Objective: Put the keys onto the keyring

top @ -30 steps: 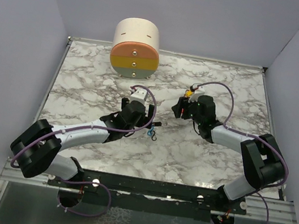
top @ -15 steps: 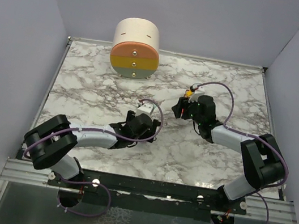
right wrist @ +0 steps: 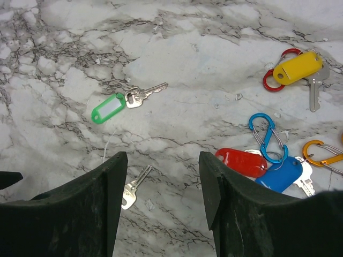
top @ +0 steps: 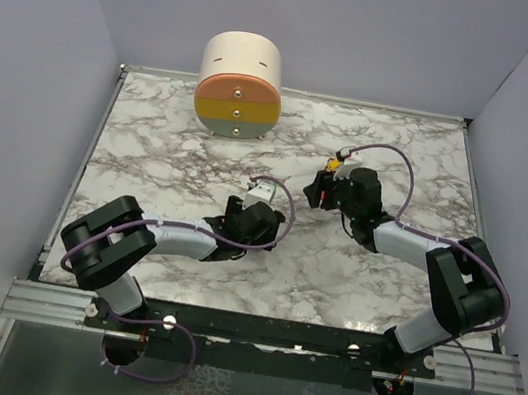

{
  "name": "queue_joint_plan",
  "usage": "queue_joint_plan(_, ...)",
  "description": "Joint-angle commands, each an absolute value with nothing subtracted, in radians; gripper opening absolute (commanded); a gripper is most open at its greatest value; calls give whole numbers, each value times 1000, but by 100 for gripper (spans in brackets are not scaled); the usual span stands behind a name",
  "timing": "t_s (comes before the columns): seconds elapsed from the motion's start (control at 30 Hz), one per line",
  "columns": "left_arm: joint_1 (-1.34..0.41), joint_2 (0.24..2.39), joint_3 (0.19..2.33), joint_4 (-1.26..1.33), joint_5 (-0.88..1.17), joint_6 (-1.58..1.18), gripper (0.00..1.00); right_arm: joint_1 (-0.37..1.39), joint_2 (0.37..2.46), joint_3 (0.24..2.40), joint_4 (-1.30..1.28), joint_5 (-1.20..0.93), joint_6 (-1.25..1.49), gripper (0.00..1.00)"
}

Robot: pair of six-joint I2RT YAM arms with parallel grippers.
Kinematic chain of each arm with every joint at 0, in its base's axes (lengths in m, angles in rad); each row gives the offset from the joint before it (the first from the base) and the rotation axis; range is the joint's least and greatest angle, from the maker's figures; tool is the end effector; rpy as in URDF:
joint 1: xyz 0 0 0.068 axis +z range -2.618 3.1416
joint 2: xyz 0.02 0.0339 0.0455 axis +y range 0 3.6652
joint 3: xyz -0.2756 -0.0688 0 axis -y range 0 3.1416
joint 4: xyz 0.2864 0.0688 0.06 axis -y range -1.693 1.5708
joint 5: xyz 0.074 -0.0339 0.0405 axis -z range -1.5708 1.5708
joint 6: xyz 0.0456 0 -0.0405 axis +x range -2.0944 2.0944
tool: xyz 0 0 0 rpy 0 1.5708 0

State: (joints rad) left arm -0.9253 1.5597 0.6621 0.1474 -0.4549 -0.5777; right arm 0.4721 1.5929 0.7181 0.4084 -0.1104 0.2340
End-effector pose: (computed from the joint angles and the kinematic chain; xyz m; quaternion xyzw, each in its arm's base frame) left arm 0.2124 -0.2488 0.1242 0.0659 0.8955 -0.1142 0.4251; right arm 0.3204 0.1693 0.1541 -0.1297 0.8406 0.2252 0.4752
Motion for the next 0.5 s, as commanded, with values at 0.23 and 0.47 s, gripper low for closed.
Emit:
queue_joint_plan(0.23, -930, 1589, 702, 175, -513, -575, 87, 478, 1571, 724, 406, -126, 228, 56)
queue_joint_plan(0.47, -913, 1571, 684, 169, -525, -576, 87, 478, 1573, 724, 407, -127, 228, 56)
